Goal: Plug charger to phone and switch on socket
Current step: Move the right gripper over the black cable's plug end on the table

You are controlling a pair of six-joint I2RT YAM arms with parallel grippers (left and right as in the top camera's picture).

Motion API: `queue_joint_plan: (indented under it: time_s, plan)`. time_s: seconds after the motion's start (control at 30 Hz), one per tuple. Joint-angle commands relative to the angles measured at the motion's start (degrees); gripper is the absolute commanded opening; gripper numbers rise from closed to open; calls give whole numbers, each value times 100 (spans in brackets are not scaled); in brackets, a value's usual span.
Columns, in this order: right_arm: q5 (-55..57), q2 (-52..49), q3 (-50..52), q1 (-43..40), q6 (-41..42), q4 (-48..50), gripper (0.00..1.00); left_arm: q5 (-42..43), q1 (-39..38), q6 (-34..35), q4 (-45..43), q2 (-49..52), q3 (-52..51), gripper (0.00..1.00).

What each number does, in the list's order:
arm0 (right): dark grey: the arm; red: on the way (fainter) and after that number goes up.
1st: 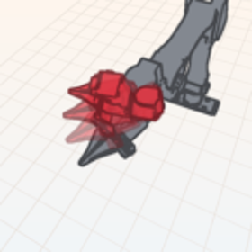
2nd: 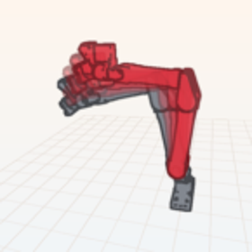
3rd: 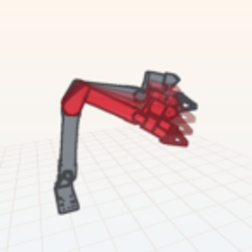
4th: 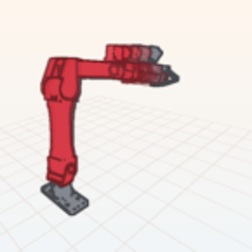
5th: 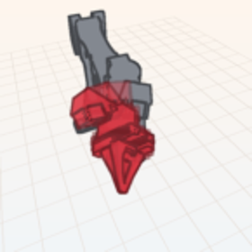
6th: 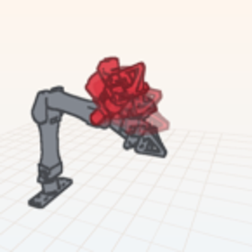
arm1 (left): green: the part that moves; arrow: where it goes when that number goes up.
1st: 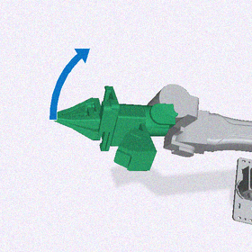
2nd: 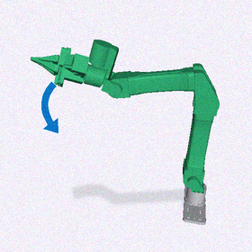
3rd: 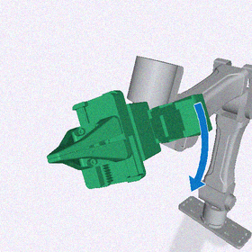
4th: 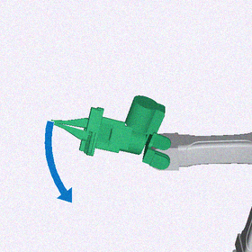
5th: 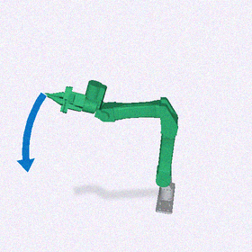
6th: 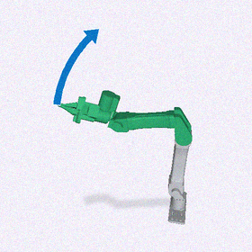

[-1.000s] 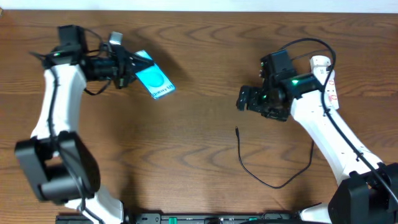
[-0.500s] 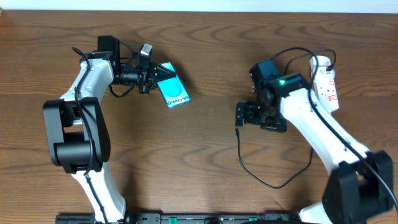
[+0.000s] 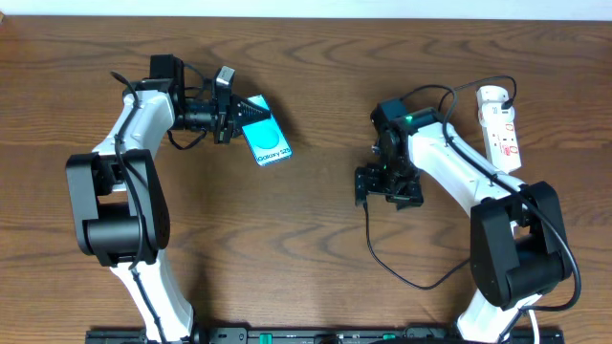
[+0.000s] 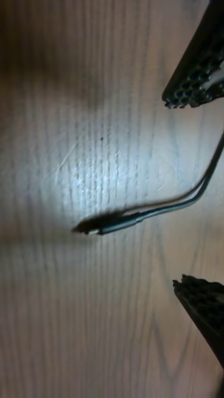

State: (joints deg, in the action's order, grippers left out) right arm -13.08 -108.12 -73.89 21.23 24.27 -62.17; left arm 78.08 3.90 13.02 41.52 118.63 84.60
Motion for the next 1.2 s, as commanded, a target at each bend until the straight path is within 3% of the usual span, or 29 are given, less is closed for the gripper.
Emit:
queue_joint_plan:
  time_s: [0.0,0.3,0.47,1.17]
  plan:
    - [76,-59,-103,57,57,2,84,243,-9,-142,-2,-37,0,7]
    - [114,-76,-103,302,201,22,86,243,-9,-142,0,-37,0,7]
    - [116,-79,-103,365,328,50,78,243,-9,-142,0,-37,0,7]
    - [330,-549,-101,588,592,92,68,227,-7,-142,-2,-37,0,7]
